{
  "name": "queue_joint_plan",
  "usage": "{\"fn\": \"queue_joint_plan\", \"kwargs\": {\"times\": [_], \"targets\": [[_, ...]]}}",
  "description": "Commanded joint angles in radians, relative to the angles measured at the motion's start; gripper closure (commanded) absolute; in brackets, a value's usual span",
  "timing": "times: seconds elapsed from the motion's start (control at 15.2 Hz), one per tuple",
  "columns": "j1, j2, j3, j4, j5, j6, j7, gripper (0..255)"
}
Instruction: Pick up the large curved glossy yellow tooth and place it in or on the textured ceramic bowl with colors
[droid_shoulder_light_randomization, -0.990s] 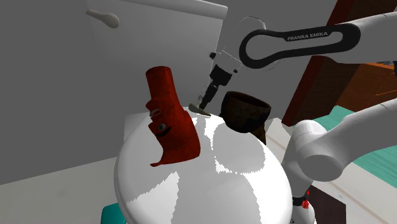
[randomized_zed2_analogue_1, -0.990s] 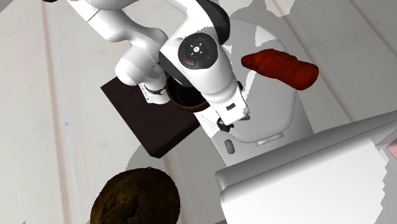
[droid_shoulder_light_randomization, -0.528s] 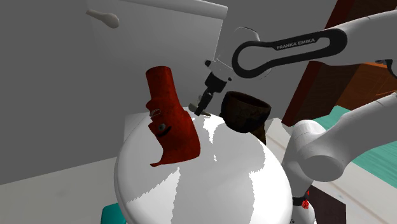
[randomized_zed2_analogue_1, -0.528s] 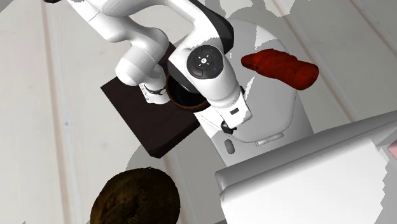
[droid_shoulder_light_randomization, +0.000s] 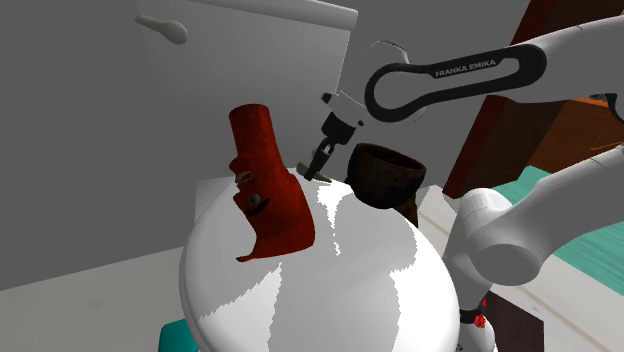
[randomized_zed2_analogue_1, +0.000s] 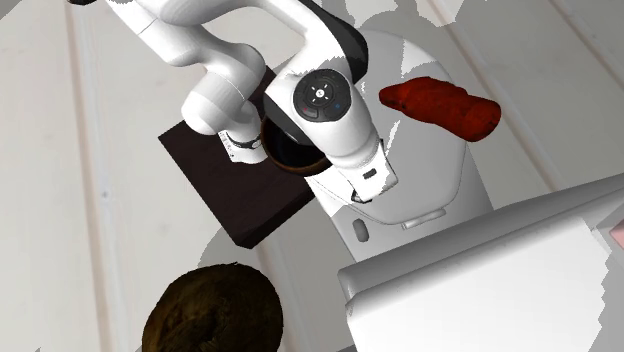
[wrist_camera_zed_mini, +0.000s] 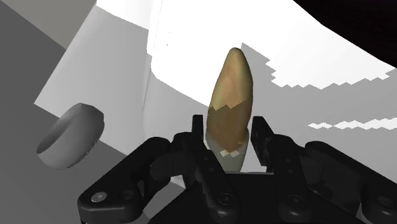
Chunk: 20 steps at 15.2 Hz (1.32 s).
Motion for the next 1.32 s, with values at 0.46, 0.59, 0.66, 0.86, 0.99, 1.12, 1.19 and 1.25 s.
{"fn": "queue_joint_plan", "kwargs": {"times": [0.46,0.59,0.66,0.86,0.99,1.12,1.19,1.25], "targets": [[-0.002,0.005,-0.001,-0.007,-0.002,-0.001,0.000,255],[-0.005,-0.004,0.002,0.015,-0.006,-0.031,0.007,255],[-0.006,-0.008,0.003,0.025,-0.008,-0.045,0.010,255],[-0.009,-0.017,0.006,0.059,-0.014,-0.089,0.020,255],[-0.010,-0.023,0.008,0.083,-0.017,-0.117,0.027,255],[-0.012,-0.027,0.010,0.107,-0.020,-0.145,0.033,255],[-0.012,-0.028,0.010,0.119,-0.021,-0.158,0.036,255],[-0.013,-0.030,0.011,0.131,-0.022,-0.172,0.039,255]]}}
